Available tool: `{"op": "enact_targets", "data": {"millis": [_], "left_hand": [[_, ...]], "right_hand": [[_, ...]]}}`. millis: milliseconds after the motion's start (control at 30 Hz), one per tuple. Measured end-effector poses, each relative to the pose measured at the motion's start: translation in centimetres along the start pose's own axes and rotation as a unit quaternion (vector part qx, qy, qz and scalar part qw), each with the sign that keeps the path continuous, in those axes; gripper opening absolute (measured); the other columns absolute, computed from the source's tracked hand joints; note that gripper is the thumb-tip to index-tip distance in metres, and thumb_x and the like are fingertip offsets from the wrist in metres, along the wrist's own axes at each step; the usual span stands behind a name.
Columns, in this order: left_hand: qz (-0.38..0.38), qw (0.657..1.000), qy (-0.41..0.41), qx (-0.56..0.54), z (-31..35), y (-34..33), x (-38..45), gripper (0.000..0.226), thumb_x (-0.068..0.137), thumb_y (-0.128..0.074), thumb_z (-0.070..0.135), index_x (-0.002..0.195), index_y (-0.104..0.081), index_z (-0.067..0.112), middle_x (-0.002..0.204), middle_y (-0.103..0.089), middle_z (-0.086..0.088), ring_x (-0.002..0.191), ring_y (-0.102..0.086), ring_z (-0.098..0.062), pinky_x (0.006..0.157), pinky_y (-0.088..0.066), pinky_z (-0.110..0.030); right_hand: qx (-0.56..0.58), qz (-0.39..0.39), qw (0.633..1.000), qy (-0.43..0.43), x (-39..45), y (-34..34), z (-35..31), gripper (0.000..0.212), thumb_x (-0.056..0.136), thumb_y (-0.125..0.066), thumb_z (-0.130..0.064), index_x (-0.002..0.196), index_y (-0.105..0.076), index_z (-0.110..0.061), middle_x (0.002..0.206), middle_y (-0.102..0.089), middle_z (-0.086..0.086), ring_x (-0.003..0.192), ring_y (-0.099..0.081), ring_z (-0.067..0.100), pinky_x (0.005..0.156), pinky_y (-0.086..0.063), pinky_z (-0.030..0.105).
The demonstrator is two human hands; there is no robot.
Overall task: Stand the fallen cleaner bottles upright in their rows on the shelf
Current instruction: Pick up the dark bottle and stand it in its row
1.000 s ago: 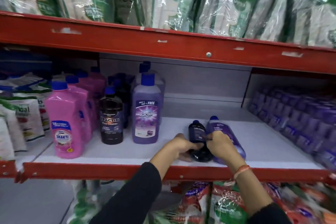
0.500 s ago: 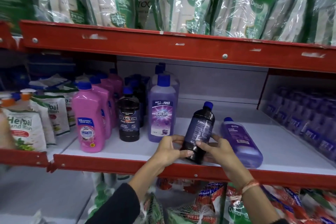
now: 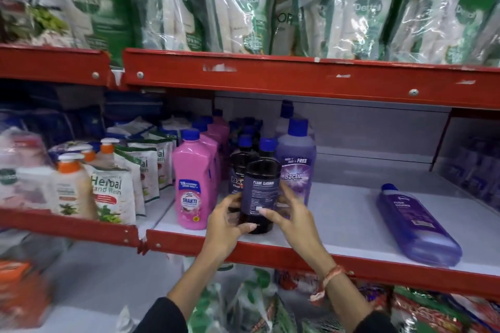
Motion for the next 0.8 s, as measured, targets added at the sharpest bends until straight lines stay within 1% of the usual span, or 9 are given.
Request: {"op": "enact_targets", "data": {"millis": [33, 133, 200, 267, 367, 433, 567, 667, 800], "left_hand": [[-0.001, 1.000, -0.005, 0.005, 0.0, 0.4, 0.0, 0.065, 0.064, -0.073, -0.017, 0.114, -0.052, 0.018, 0.097, -0.063, 0.000, 0.084, -0.064, -0.010, 0.070, -0.054, -0.013], [-0.021, 0.999, -0.007, 0.031, -0.2, 0.6, 0.3, 0.063, 0.068, -0.067, -0.020, 0.118, -0.050, 0.015, 0.091, -0.059, 0.010, 0.079, -0.062, 0.000, 0.066, -0.052, -0.010], [-0.033, 0.998, -0.003, 0.058, -0.6, 0.6, 0.5, 0.058, 0.071, -0.059, -0.022, 0.119, -0.051, 0.010, 0.089, -0.058, 0.011, 0.077, -0.061, 0.000, 0.067, -0.052, -0.010], [-0.036, 0.997, 0.000, 0.067, -0.8, 0.7, 0.9, 0.046, 0.075, -0.053, -0.020, 0.112, -0.054, 0.009, 0.089, -0.059, 0.012, 0.078, -0.060, -0.004, 0.068, -0.052, -0.010], [-0.045, 0.998, 0.013, 0.051, -1.0, 1.1, 1.4, 0.039, 0.077, -0.051, -0.019, 0.093, -0.055, 0.017, 0.089, -0.063, 0.007, 0.085, -0.062, -0.008, 0.072, -0.050, -0.006], [-0.038, 0.999, 0.022, 0.025, -1.4, 1.4, 1.7, 0.037, 0.080, -0.049, -0.019, 0.086, -0.056, 0.018, 0.088, -0.065, 0.001, 0.086, -0.063, -0.014, 0.075, -0.052, -0.012], [-0.030, 0.999, 0.027, -0.033, -1.3, 1.8, 1.5, 0.025, 0.077, -0.067, -0.008, 0.075, -0.064, 0.017, 0.083, -0.066, 0.001, 0.084, -0.062, -0.017, 0.081, -0.052, -0.027], [-0.060, 0.997, 0.008, -0.039, -0.7, 1.4, 1.1, 0.038, 0.067, -0.078, -0.002, 0.096, -0.061, 0.016, 0.095, -0.063, 0.011, 0.091, -0.061, -0.003, 0.078, -0.051, -0.013], [-0.093, 0.995, 0.013, -0.043, -0.9, 1.2, 0.7, 0.086, 0.068, -0.079, 0.001, 0.135, -0.035, 0.031, 0.114, -0.059, 0.016, 0.103, -0.062, 0.001, 0.090, -0.053, -0.020]], "right_hand": [[0.006, -0.002, 1.000, 0.000, 0.1, -0.5, 0.1, 0.066, 0.079, -0.077, -0.019, 0.137, -0.047, -0.026, 0.112, -0.069, -0.012, 0.094, -0.066, -0.009, 0.083, -0.052, 0.009], [0.023, -0.014, 1.000, -0.007, 0.4, -1.3, 0.7, 0.073, 0.078, -0.077, -0.015, 0.142, -0.044, -0.026, 0.122, -0.068, -0.004, 0.103, -0.067, 0.003, 0.093, -0.055, 0.026], [0.024, -0.014, 0.999, -0.017, 0.2, -1.3, 1.0, 0.074, 0.078, -0.077, -0.015, 0.142, -0.043, -0.031, 0.124, -0.065, -0.007, 0.100, -0.066, -0.001, 0.084, -0.054, 0.012], [0.004, 0.004, 1.000, -0.028, 0.0, -1.1, 1.1, 0.071, 0.078, -0.077, -0.021, 0.137, -0.042, -0.039, 0.112, -0.059, -0.012, 0.090, -0.065, -0.004, 0.072, -0.049, 0.000], [-0.041, 0.042, 0.998, -0.035, -0.1, -0.9, 1.6, 0.058, 0.074, -0.079, -0.028, 0.125, -0.051, -0.033, 0.089, -0.066, -0.004, 0.083, -0.066, 0.008, 0.071, -0.053, 0.010], [-0.029, 0.055, 0.997, -0.053, -0.2, -0.8, 1.9, 0.049, 0.071, -0.082, -0.028, 0.110, -0.053, -0.022, 0.085, -0.069, -0.001, 0.081, -0.067, 0.014, 0.071, -0.055, 0.016], [-0.045, -0.027, 0.996, -0.066, -0.2, -1.8, 1.7, 0.071, 0.059, -0.087, -0.043, 0.114, -0.049, -0.020, 0.104, -0.066, -0.007, 0.096, -0.064, 0.005, 0.081, -0.053, 0.019], [-0.037, -0.082, 0.993, -0.072, 0.0, -2.1, 2.0, 0.075, 0.059, -0.085, -0.047, 0.123, -0.051, -0.027, 0.116, -0.068, -0.009, 0.108, -0.064, 0.005, 0.095, -0.052, 0.029], [0.052, -0.164, 0.981, -0.084, 0.1, -2.5, 1.6, 0.061, 0.080, -0.074, -0.004, 0.129, -0.047, -0.027, 0.126, -0.065, -0.003, 0.118, -0.061, 0.008, 0.097, -0.051, 0.021]]}}
Point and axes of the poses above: each hand's wrist, its own x-axis towards the middle knuckle, its own y-axis out of the back of the hand, z = x × y, the point moved 5 cm from there along x, towards the middle knuckle
